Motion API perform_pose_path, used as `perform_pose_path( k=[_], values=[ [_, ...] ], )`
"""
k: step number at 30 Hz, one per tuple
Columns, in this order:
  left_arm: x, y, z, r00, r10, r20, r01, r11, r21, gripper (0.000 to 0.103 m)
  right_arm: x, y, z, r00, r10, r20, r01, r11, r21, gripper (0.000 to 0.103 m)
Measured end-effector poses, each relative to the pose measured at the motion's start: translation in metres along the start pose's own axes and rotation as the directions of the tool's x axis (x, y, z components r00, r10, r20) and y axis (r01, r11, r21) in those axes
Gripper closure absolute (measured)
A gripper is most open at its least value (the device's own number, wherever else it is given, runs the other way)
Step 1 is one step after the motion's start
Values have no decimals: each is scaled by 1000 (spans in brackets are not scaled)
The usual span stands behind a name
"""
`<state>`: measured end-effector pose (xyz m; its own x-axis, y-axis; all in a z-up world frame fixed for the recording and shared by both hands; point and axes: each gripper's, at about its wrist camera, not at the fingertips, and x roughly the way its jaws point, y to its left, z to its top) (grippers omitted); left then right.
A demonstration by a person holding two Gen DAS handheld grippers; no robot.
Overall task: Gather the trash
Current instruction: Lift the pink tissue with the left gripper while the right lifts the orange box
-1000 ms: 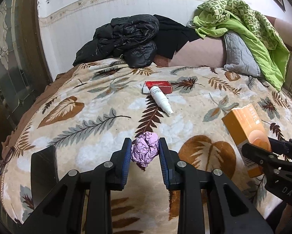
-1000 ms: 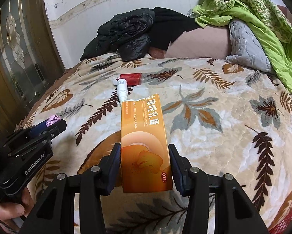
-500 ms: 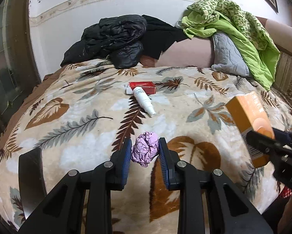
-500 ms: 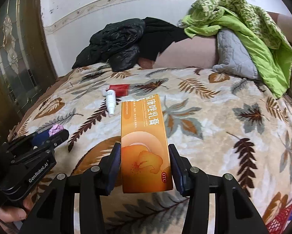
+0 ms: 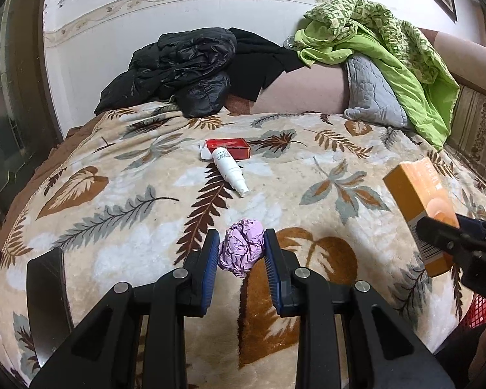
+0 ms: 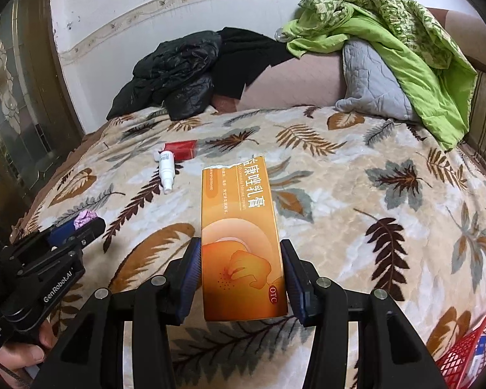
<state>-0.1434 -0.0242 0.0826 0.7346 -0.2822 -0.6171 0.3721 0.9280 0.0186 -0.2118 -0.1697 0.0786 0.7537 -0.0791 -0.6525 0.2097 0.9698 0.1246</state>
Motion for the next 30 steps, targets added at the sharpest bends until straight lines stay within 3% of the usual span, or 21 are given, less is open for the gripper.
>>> perform_pose_path(
  k=[30],
  values=[
    [-1,8,-6,1000,14,-11,-14,1000,-8,76,1,13,1,999,36,15,-36,999,-9,52]
  ],
)
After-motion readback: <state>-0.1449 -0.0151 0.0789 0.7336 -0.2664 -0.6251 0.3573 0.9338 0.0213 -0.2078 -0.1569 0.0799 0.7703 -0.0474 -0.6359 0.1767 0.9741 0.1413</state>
